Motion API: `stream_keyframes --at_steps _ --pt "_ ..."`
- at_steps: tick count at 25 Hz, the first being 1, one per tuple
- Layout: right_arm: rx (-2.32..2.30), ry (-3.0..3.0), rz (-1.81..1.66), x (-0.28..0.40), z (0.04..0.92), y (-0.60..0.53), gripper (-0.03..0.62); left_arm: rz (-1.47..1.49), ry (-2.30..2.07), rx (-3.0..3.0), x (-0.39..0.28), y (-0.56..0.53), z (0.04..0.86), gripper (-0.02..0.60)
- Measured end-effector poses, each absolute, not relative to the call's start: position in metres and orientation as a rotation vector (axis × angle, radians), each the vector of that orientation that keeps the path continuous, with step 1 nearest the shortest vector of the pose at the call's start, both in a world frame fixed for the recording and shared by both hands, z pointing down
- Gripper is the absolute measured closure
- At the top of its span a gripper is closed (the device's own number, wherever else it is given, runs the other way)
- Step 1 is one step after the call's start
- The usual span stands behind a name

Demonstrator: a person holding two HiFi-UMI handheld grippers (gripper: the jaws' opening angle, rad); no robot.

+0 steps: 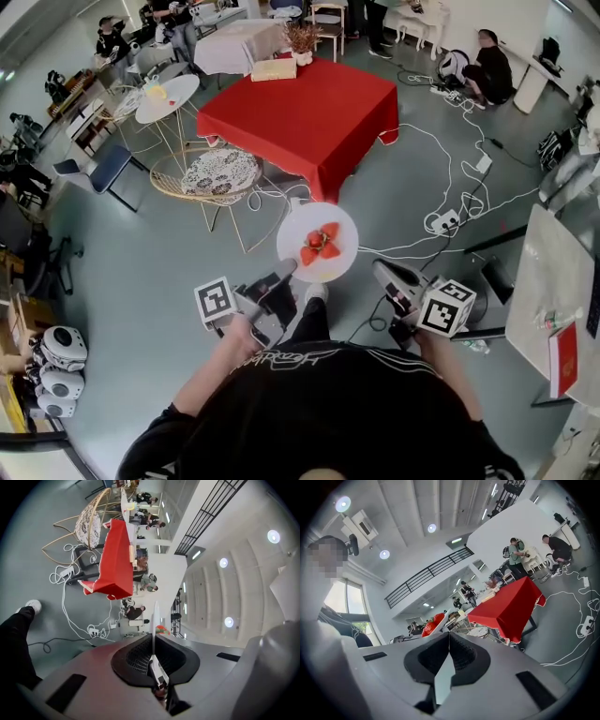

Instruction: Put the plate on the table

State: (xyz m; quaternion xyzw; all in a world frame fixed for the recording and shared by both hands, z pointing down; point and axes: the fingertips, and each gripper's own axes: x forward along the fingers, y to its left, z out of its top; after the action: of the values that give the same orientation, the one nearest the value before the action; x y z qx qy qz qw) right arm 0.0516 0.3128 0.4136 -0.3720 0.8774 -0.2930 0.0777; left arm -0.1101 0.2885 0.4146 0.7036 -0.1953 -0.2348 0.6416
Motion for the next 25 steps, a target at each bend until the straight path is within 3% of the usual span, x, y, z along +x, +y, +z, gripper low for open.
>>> stream_keyframes --at_steps 16,25 --pt "-1.194 2.640 -0.936 0.026 0.395 0.044 0.586 -0.521 -0.469 1.600 -0.143 0.013 0.411 0.563" --pt "-1.187 2.640 -0.951 0.011 0.396 -0.014 0.586 -0.530 -0.453 1.578 -0.152 -0.045 0.411 0.563"
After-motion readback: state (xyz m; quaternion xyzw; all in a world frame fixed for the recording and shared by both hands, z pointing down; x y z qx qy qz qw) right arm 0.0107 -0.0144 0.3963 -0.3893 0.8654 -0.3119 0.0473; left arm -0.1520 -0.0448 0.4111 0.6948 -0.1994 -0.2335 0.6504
